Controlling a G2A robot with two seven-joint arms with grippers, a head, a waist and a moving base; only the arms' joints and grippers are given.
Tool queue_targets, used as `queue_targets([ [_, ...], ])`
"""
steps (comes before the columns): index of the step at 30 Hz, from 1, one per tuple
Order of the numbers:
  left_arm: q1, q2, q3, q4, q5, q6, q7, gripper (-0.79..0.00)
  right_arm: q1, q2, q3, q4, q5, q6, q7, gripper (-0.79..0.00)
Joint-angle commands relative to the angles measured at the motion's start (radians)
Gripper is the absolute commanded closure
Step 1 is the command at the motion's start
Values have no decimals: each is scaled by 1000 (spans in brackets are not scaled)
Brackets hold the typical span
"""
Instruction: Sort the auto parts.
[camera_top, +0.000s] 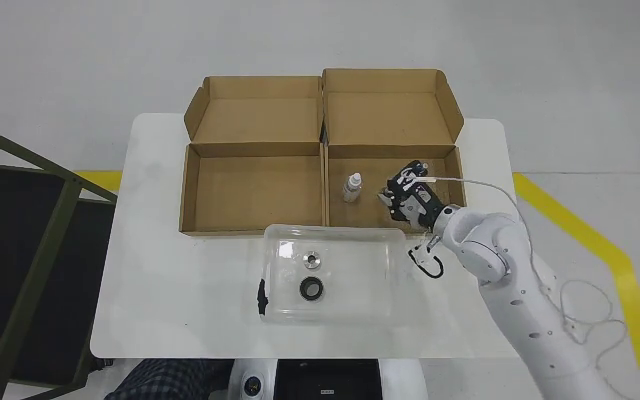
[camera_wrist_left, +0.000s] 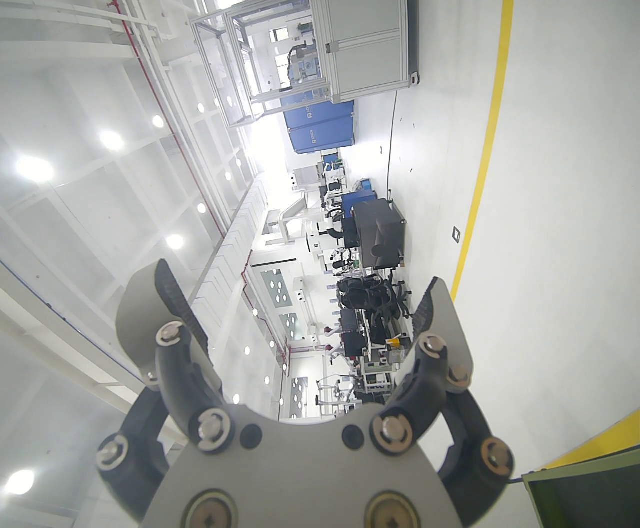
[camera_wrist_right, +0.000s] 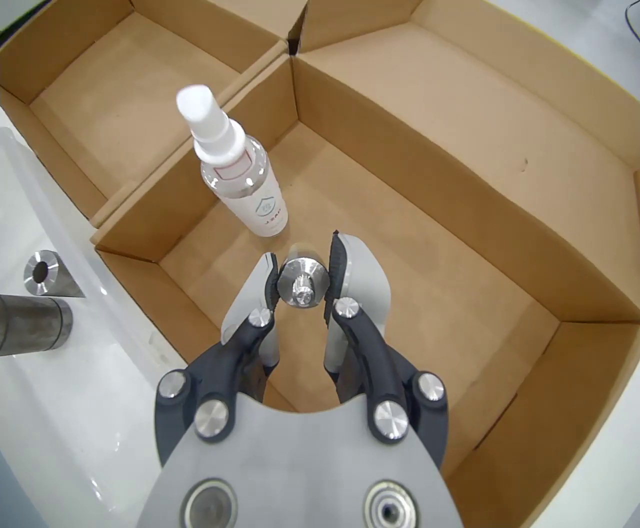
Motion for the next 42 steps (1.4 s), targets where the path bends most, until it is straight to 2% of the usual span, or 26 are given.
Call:
queue_targets([
  [1,0,0,0,0,0,0,0,-785,31,-5,-21,36,-6,7,14,0],
  [9,0,0,0,0,0,0,0,-785,115,-19,-75,119,-24,20,53,0],
  [18,0,0,0,0,0,0,0,-785,164,-31,-124,177,-37,19,81,-6],
  [23,0,0,0,0,0,0,0,-785,173,-36,-137,186,-41,27,83,-249],
  [25,0,0,0,0,0,0,0,-785,172,-37,-139,184,-40,32,82,-259],
  [31,0,0,0,0,0,0,0,-785,167,-39,-139,173,-33,39,77,-385],
  [33,0,0,0,0,0,0,0,-785,160,-38,-131,155,-34,39,73,-508],
  [36,0,0,0,0,0,0,0,-785,138,-32,-109,109,-40,37,63,-600],
  [39,0,0,0,0,0,0,0,-785,103,-24,-74,40,-47,29,60,-754],
  [40,0,0,0,0,0,0,0,-785,94,-21,-65,23,-51,29,61,-785],
  [42,0,0,0,0,0,0,0,-785,58,-14,-35,-43,-56,21,62,-785],
])
